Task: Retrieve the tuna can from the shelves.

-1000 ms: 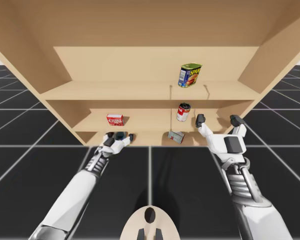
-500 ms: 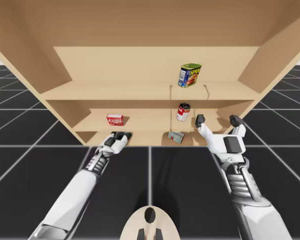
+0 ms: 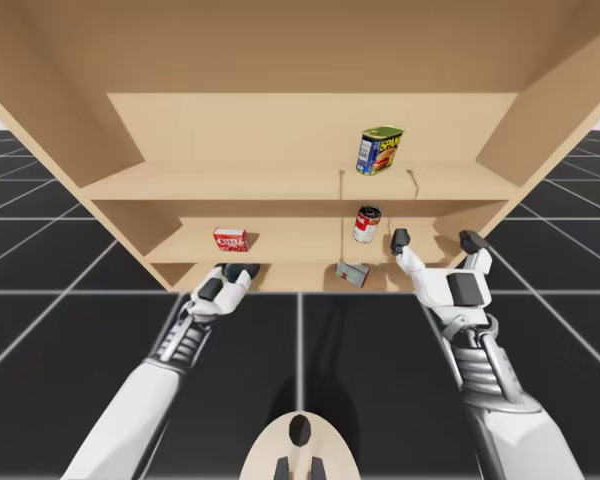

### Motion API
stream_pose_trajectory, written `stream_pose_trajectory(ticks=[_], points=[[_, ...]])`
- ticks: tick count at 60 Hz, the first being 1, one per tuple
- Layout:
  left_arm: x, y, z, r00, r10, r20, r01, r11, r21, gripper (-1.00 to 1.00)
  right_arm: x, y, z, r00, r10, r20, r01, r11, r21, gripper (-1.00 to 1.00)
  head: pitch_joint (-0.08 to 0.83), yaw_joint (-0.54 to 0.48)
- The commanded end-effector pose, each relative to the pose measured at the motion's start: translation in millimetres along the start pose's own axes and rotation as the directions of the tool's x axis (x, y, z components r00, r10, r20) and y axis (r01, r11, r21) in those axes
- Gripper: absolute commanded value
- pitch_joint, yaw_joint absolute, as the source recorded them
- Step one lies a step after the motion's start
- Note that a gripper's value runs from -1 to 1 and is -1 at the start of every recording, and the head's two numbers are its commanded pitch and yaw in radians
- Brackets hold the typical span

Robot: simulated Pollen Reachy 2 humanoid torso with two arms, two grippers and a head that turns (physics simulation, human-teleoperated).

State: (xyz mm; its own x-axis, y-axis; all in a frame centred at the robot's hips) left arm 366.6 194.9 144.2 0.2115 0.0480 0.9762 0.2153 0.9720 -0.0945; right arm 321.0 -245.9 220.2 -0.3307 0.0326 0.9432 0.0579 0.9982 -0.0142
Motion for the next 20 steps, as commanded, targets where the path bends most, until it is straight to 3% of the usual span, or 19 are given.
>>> stream_pose_trajectory(ticks=[1, 15, 19, 20], points=[[9, -21.4, 9, 0.999, 0.034, 0.029, -0.033, 0.999, -0.031, 1.00, -1, 3.3, 1, 1.000, -0.014, -0.005, 0.014, 1.000, -0.002, -1.00, 0.612, 0.21], [15, -20.3, 54, 0.998, -0.056, -0.003, 0.056, 0.998, -0.024, 1.00, -1, 3.4, 1, 1.000, -0.020, -0.008, 0.020, 1.000, 0.002, -1.00, 0.609, 0.21], [18, -19.6, 75, 0.995, -0.100, -0.008, 0.100, 0.995, -0.028, 1.00, -2, 3.8, 1, 1.000, -0.023, -0.005, 0.023, 1.000, 0.001, -1.00, 0.607, 0.20], [19, -19.6, 84, 0.991, -0.130, -0.009, 0.130, 0.991, -0.023, 1.00, -2, 4.0, 0, 1.000, -0.030, -0.006, 0.030, 1.000, 0.003, -1.00, 0.606, 0.20]])
